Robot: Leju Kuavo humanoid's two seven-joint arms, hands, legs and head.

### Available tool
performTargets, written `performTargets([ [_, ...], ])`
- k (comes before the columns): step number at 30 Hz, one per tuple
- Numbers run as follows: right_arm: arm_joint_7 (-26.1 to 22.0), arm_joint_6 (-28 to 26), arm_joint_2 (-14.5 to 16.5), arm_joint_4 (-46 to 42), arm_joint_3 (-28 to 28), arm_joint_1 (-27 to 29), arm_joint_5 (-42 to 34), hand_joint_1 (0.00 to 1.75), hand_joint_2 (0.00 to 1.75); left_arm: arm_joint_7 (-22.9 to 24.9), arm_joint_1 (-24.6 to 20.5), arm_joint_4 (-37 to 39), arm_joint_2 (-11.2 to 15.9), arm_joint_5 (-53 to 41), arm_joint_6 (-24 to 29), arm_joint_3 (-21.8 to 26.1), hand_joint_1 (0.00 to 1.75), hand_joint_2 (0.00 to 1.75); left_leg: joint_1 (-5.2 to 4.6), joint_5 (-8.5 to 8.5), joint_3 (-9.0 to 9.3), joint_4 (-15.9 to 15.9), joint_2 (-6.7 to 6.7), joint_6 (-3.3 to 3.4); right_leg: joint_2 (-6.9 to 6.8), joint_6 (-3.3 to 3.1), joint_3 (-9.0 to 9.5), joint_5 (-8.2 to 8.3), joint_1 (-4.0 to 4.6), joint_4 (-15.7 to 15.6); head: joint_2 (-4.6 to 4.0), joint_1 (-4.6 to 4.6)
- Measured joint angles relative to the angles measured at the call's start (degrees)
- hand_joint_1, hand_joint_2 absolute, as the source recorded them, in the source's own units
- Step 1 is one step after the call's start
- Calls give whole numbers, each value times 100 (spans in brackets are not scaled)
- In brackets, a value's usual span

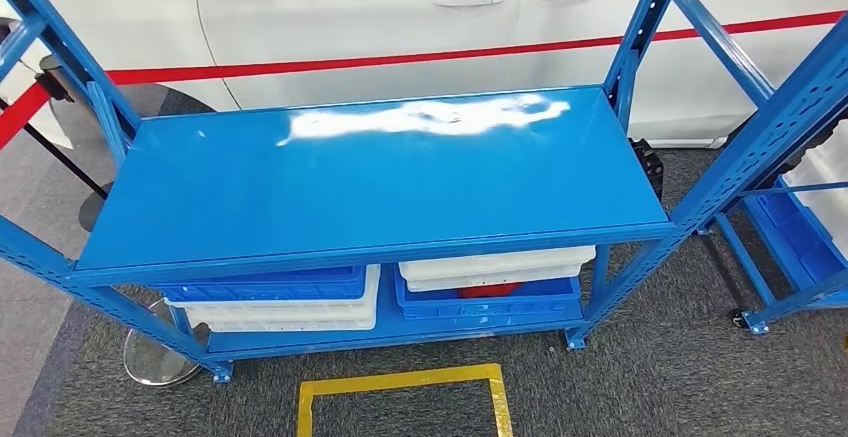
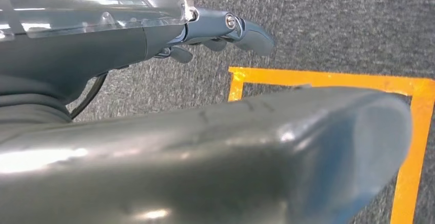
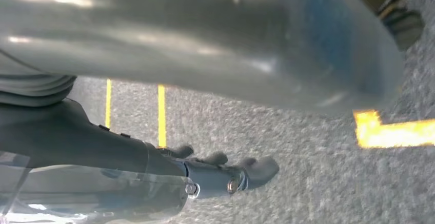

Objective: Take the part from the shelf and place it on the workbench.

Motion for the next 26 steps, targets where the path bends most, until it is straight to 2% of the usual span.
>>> performTargets([
  [2,1,1,1,-4,-8,3,3,0,0,4,2,0,2,-2,4,0,0,0,8,-117,-45,149,8,-66,-10,-55,21,4,-19,-36,0,-8],
  [3,1,2,1,-5,-12,3,4,0,0,9,3,0,3,-2,13,0,0,0,19,-255,-144,378,13,-101,-18,-79,33,4,-32,-52,0,-14],
  [5,1,2,1,-8,-26,2,6,0,87,30,3,0,2,-2,42,0,0,0,46,-603,-504,1112,22,-158,-34,-111,50,-15,-29,-57,0,-26],
  [6,1,1,1,-8,-34,1,6,0,131,45,4,0,3,-1,60,0,0,0,58,-707,-682,1443,23,-173,-38,-119,61,-27,-26,-56,-1,-24],
  [7,2,-1,1,-8,-40,0,7,0,175,61,5,0,3,1,76,1,0,0,65,-702,-787,1609,23,-177,-40,-123,79,-43,-23,-56,-1,-25],
  [8,4,-2,1,-8,-45,0,8,0,175,80,6,0,4,4,91,1,0,0,68,-583,-788,1555,23,-170,-38,-122,106,-60,-22,-56,-1,-25],
  [9,18,-8,1,-7,-48,-1,13,0,175,94,7,0,4,8,105,2,0,0,68,-367,-680,1279,23,-151,-34,-115,139,-79,-21,-56,-2,-25],
  [10,47,-16,2,-7,-49,-2,20,0,175,106,6,0,4,9,120,3,0,0,62,-127,-507,867,25,-118,-30,-106,172,-100,-20,-59,-2,-25],
  [11,86,-26,6,-7,-50,-6,27,0,175,117,2,0,5,10,134,4,0,0,46,37,-342,485,26,-82,-27,-88,200,-122,-11,-58,-2,-23],
  [12,131,-42,10,-7,-50,-13,36,0,175,123,-3,0,7,9,146,4,0,0,30,133,-220,209,27,-48,-26,-63,214,-137,-6,-60,-1,-22],
  [14,190,-70,19,-7,-54,-29,46,0,175,139,-11,0,9,9,158,4,0,0,-4,136,-148,36,23,1,-26,-2,222,-147,-3,-77,-1,-20],
  [16,208,-95,21,-6,-63,-40,49,0,175,155,-6,0,7,9,160,5,0,0,12,169,-115,-36,22,55,-24,61,243,-157,-2,-88,-1,-17],
  [17,210,-104,22,-5,-71,-44,49,0,175,163,-4,0,4,10,160,7,0,0,28,192,-85,-91,26,92,-21,84,222,-217,4,-11,0,-12],
  [19,230,-117,23,-5,-83,-46,56,0,175,176,-8,0,-1,10,162,8,0,87,52,226,-38,-172,39,159,-12,116,-3,-500,3,482,0,1],
  [21,266,-127,23,-5,-87,-45,65,0,175,189,-15,0,0,9,164,8,0,175,45,218,-32,-175,41,198,-8,162,-386,-793,-22,1188,-1,4],
  [22,272,-136,23,-5,-91,-45,56,0,175,198,-16,0,0,9,166,8,0,175,45,205,-27,-168,39,205,-10,195,-513,-815,-46,1388,-1,4],
  [23,262,-149,23,-6,-100,-45,33,0,175,208,-15,0,-1,10,168,9,0,175,49,191,-20,-155,33,205,-11,230,-540,-721,-73,1379,-1,4],
  [24,237,-164,22,-7,-116,-47,3,0,175,217,-13,0,-1,14,170,9,0,175,60,168,-13,-128,26,194,-14,269,-454,-521,-105,1140,-1,4],
  [25,208,-179,22,-7,-139,-49,-25,0,175,225,-13,0,-2,19,172,9,0,175,71,133,-10,-83,18,174,-16,313,-291,-290,-143,748,0,5],
  [26,190,-187,22,-7,-152,-51,-41,0,175,229,-12,0,-2,21,173,9,0,175,78,115,-8,-58,14,163,-18,336,-193,-156,-163,521,0,5],
])
